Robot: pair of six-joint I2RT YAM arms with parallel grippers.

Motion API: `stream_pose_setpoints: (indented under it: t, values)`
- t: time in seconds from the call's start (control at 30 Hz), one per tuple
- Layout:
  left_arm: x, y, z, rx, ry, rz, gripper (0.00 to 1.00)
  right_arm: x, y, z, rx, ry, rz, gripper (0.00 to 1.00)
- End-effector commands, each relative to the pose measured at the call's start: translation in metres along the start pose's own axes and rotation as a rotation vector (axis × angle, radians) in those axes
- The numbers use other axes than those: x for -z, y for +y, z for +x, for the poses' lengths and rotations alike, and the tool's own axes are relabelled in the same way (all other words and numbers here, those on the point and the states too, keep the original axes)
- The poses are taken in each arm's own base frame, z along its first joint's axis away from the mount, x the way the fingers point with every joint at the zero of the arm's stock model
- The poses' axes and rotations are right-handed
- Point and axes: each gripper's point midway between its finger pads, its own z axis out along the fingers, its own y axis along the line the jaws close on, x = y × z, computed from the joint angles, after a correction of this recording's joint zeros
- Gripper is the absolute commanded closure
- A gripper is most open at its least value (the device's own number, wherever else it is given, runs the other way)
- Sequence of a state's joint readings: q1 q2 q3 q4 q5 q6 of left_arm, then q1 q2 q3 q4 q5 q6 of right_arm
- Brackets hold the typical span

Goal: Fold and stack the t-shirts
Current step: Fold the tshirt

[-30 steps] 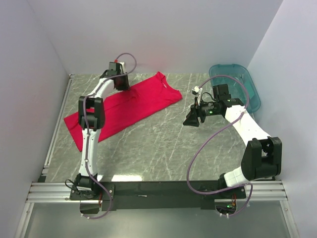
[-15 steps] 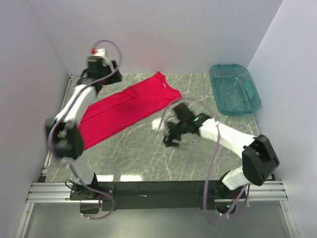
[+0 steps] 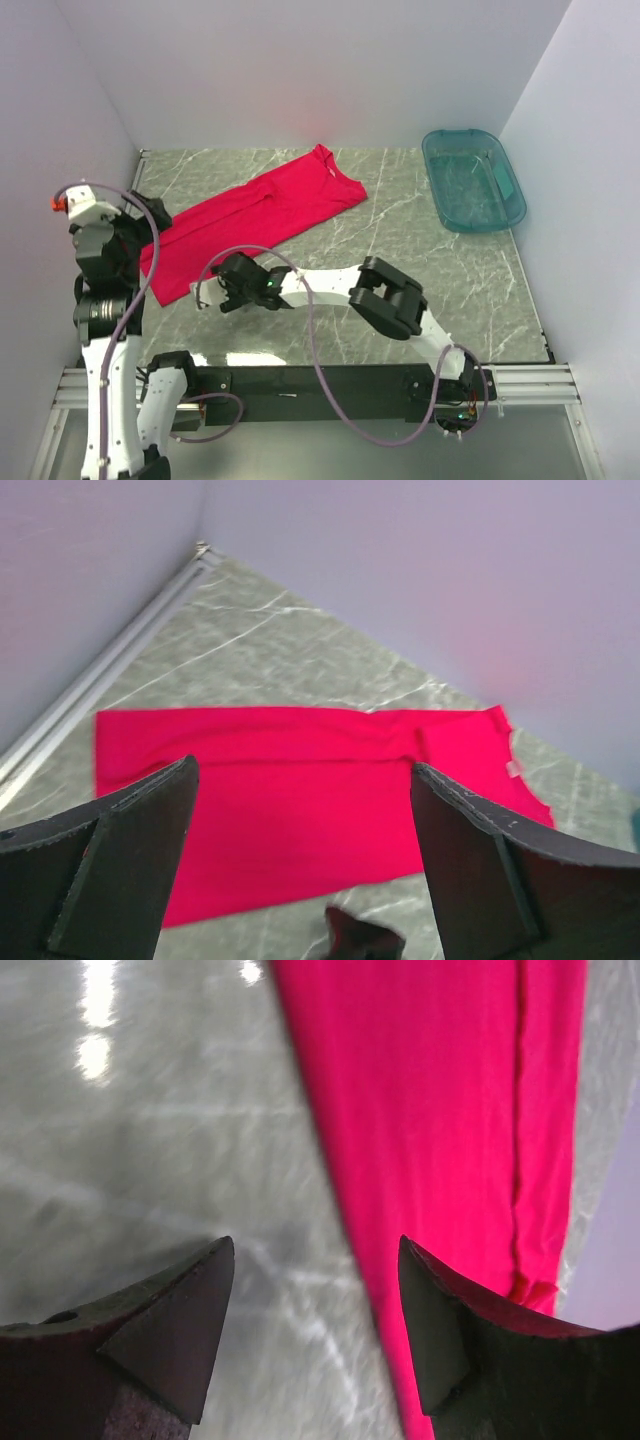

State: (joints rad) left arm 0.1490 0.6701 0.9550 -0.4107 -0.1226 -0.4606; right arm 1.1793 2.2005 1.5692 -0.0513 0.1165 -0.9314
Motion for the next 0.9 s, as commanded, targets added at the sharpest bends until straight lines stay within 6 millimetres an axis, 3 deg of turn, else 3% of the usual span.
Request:
stream_pose_setpoints:
  t: [0.0,0.23,0.33,0.5,0.57,0.67,0.7,0.73,0.77,0.8,0.83,0.87]
  values:
    - [0.018,0.02,-0.002,-0.051,-0.018,-0.084,0.08,-0.017,-0.034,-0.002,-0.007,0.037,0.142,0.27]
    - [0.03,0.02,-0.002,-0.048,-0.034,-0.069,0.08,-0.049,-0.04,-0.002,-0.012,0.077,0.194,0.29]
    - [0.033,0.019,-0.001,-0.046,-0.032,-0.061,0.08,-0.059,-0.037,0.002,-0.011,0.087,0.192,0.35]
    - [0.035,0.018,0.001,-0.046,-0.031,-0.052,0.08,-0.059,-0.019,0.002,-0.016,0.07,0.124,0.83]
    - [0.035,0.016,0.001,-0.045,-0.027,-0.045,0.08,-0.05,-0.01,0.004,-0.014,0.06,0.095,1.0]
    - [0.036,0.012,-0.003,-0.046,-0.025,-0.029,0.08,-0.029,0.006,0.011,0.001,0.034,0.025,1.0]
    - [0.035,0.011,-0.002,-0.048,-0.017,-0.03,0.08,-0.011,-0.006,0.005,-0.004,0.008,0.038,1.0]
    - [0.036,0.008,-0.004,-0.05,-0.016,-0.013,0.08,-0.004,0.017,0.023,0.004,0.019,-0.04,1.0]
    - [0.036,0.005,-0.004,-0.049,-0.014,-0.004,0.08,0.006,0.022,0.03,0.01,0.023,-0.069,1.0]
    - [0.035,0.004,-0.003,-0.049,-0.009,0.004,0.08,0.028,0.014,0.028,0.026,0.002,-0.071,1.0]
    - [0.034,0.003,-0.002,-0.046,-0.004,0.01,0.08,0.042,0.052,0.05,0.054,0.032,-0.212,1.0]
    - [0.033,0.0,0.0,-0.042,0.003,0.025,0.09,0.055,0.063,0.062,0.07,0.043,-0.27,1.0]
